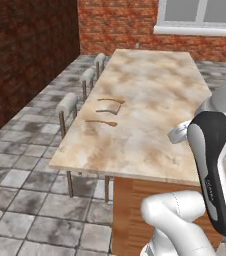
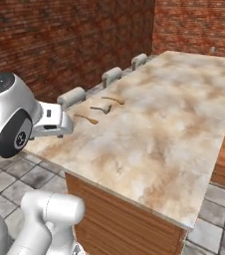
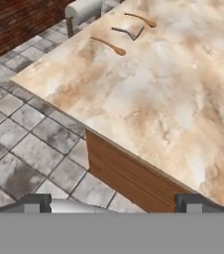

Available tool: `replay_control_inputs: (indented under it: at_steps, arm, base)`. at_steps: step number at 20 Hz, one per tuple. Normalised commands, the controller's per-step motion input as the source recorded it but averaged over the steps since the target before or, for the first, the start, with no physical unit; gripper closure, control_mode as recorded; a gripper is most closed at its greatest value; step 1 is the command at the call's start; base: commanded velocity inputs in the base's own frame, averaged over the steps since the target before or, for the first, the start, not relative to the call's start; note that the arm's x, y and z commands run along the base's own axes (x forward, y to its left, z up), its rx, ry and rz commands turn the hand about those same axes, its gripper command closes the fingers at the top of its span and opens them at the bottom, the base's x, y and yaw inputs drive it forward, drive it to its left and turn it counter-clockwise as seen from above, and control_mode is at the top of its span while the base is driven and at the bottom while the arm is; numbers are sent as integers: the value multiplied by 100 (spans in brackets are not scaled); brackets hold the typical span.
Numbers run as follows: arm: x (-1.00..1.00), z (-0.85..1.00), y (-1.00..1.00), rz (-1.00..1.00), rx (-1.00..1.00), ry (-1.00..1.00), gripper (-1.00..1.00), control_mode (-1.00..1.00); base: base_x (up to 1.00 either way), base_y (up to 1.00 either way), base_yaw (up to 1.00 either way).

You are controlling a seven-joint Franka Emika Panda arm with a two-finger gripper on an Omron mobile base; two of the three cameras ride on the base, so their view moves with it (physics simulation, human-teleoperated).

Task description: Pick up the metallic utensils from the counter and place them in the open drawer. Make sure not to pick up any wooden utensils.

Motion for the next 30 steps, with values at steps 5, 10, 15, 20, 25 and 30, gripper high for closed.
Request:
replay_control_inputs:
  at_steps: [5,10,15,20,25,30]
  arm:
    - [0,0,0,0,0,0,-100,100]
    - [0,0,0,0,0,0,-100,100]
    - [0,0,0,0,0,0,-100,100]
    - [0,0,0,0,0,0,-100,100]
    - [0,0,0,0,0,0,-100,100]
    - [0,0,0,0,0,0,-100,100]
  base:
    - [15,100,-3]
    - [60,100,-29]
    - [40,100,-42]
    - [33,100,-51]
    - [20,100,-55]
    - [33,95,-63]
